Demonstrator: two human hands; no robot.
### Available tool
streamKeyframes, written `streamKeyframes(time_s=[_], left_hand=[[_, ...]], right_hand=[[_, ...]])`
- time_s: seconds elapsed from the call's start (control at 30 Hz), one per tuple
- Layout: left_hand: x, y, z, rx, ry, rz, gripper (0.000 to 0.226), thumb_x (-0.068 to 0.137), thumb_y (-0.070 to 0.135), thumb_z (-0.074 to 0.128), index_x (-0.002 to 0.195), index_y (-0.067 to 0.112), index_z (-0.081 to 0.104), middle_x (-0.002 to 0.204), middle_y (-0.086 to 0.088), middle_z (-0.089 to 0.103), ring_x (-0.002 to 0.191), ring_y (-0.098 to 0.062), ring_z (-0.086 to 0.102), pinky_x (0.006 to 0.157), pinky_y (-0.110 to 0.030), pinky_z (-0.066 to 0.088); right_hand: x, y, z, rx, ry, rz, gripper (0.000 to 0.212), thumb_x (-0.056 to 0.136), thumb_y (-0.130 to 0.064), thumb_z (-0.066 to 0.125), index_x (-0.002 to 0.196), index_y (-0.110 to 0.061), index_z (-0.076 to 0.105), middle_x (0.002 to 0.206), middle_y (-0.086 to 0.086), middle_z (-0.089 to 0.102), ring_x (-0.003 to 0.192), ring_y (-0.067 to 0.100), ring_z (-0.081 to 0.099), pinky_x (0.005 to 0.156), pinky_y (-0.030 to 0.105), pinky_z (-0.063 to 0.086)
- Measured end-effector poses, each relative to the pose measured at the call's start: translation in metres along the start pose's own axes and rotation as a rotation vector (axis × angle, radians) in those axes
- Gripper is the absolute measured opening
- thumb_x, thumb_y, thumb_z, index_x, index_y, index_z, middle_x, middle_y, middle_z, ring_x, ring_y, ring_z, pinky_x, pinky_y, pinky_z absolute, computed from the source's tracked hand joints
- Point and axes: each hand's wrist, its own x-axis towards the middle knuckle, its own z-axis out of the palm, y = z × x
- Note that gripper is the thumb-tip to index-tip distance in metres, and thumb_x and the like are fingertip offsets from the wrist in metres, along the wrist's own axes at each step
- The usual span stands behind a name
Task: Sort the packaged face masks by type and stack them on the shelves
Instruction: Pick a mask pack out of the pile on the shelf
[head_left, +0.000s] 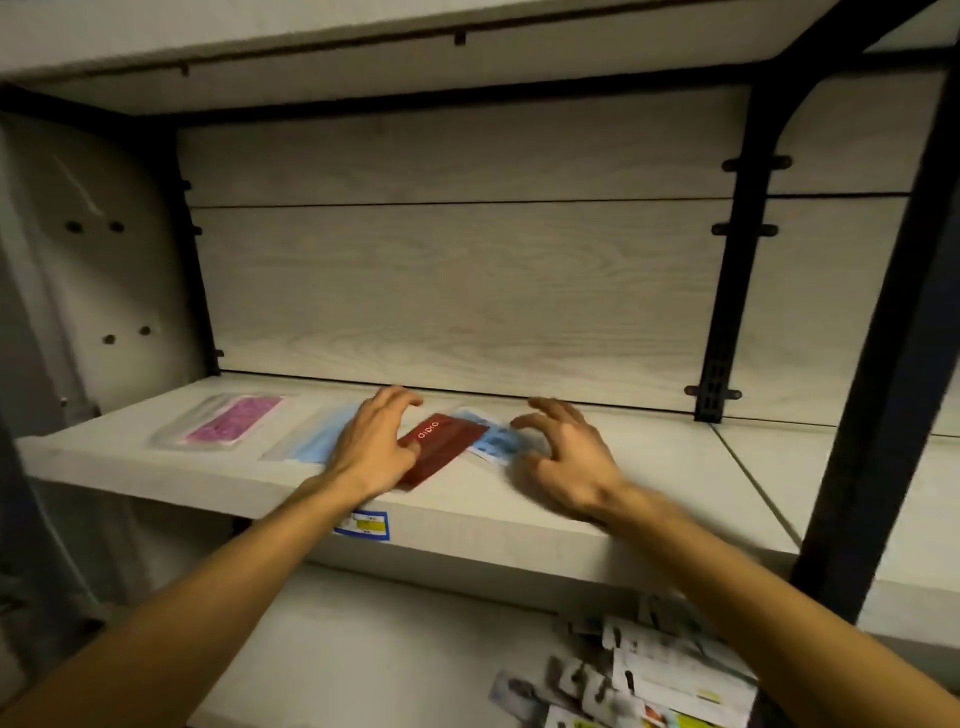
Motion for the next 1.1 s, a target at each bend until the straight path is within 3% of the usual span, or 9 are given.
streamKeyframes(time_s=[0.07, 0.2, 0.43, 0.6, 0.67, 0.77, 0.83, 1.0, 1.1], left_hand=[[-0.001, 0.003, 0.003, 0.03, -0.077, 0.065, 0.03, 0.089, 0.028, 0.071, 0.119, 0.03, 0.069, 0.121, 0.004, 0.07, 0.104, -0.017, 0.067, 0.085, -0.034, 0.059], [-0.008, 0.001, -0.003, 0.029, -0.133, 0.067, 0.023, 0.094, 0.044, 0.061, 0.108, 0.033, 0.075, 0.107, 0.007, 0.076, 0.085, -0.009, 0.066, 0.071, -0.028, 0.056], [-0.009, 0.01, -0.011, 0.073, -0.346, 0.218, 0.04, 0.102, 0.046, 0.042, 0.119, 0.025, 0.07, 0.123, 0.003, 0.068, 0.107, -0.016, 0.063, 0.09, -0.035, 0.052], [-0.012, 0.019, -0.004, 0.144, -0.516, 0.232, 0.055, 0.105, 0.05, 0.032, 0.155, 0.028, 0.035, 0.167, -0.001, 0.023, 0.151, -0.025, 0.025, 0.119, -0.041, 0.026], [-0.017, 0.019, 0.001, 0.115, -0.425, 0.274, 0.055, 0.106, 0.047, 0.032, 0.156, 0.026, 0.034, 0.168, 0.001, 0.021, 0.152, -0.024, 0.024, 0.12, -0.04, 0.024], [-0.028, 0.022, 0.004, 0.079, -0.235, 0.353, 0.05, 0.102, 0.053, 0.034, 0.141, 0.027, 0.052, 0.155, 0.005, 0.043, 0.137, -0.018, 0.045, 0.108, -0.037, 0.038], [-0.036, 0.027, 0.007, 0.094, -0.263, 0.381, 0.058, 0.099, 0.064, 0.027, 0.135, 0.029, 0.056, 0.146, 0.006, 0.053, 0.128, -0.016, 0.052, 0.1, -0.035, 0.044], [-0.042, 0.036, 0.005, 0.109, -0.385, 0.366, 0.072, 0.098, 0.071, 0.021, 0.151, 0.027, 0.043, 0.157, 0.003, 0.043, 0.143, -0.019, 0.04, 0.114, -0.039, 0.034], [-0.047, 0.04, -0.001, 0.111, -0.48, 0.357, 0.076, 0.098, 0.073, 0.018, 0.16, 0.029, 0.026, 0.169, 0.005, 0.018, 0.155, -0.017, 0.016, 0.124, -0.038, 0.013]], right_hand=[[0.0, -0.001, 0.005, -0.024, -0.165, 0.045, 0.039, 0.093, -0.04, 0.055, 0.131, -0.034, 0.062, 0.147, -0.003, 0.055, 0.127, 0.021, 0.054, 0.106, 0.033, 0.044], [-0.001, -0.007, 0.005, -0.212, -0.126, 0.086, 0.039, 0.094, -0.055, 0.046, 0.125, -0.039, 0.063, 0.133, -0.004, 0.065, 0.109, 0.023, 0.064, 0.093, 0.04, 0.053], [-0.01, -0.032, -0.008, -0.415, -0.232, 0.259, 0.058, 0.096, -0.07, 0.034, 0.127, -0.029, 0.062, 0.124, 0.006, 0.063, 0.105, 0.024, 0.058, 0.098, 0.042, 0.048], [-0.049, -0.031, -0.016, -0.46, -0.17, 0.306, 0.06, 0.098, -0.069, 0.028, 0.134, -0.031, 0.058, 0.137, 0.013, 0.05, 0.121, 0.031, 0.046, 0.105, 0.046, 0.039], [-0.062, -0.032, -0.017, -0.383, -0.144, 0.307, 0.06, 0.099, -0.068, 0.026, 0.138, -0.033, 0.055, 0.147, 0.012, 0.043, 0.131, 0.033, 0.04, 0.11, 0.049, 0.034], [-0.073, -0.032, -0.013, -0.294, -0.149, 0.28, 0.066, 0.099, -0.069, 0.023, 0.149, -0.031, 0.043, 0.162, 0.005, 0.03, 0.144, 0.028, 0.034, 0.117, 0.048, 0.03], [-0.076, -0.031, -0.01, -0.341, -0.152, 0.259, 0.069, 0.098, -0.071, 0.017, 0.145, -0.032, 0.047, 0.158, 0.002, 0.04, 0.14, 0.024, 0.042, 0.115, 0.048, 0.036], [-0.08, -0.032, -0.005, -0.387, -0.046, 0.211, 0.07, 0.096, -0.073, 0.012, 0.124, -0.032, 0.061, 0.132, 0.0, 0.062, 0.114, 0.019, 0.06, 0.099, 0.041, 0.048], [-0.082, -0.03, -0.008, -0.392, -0.069, 0.185, 0.068, 0.099, -0.069, 0.013, 0.136, -0.033, 0.057, 0.146, 0.003, 0.054, 0.131, 0.024, 0.053, 0.109, 0.043, 0.04]])
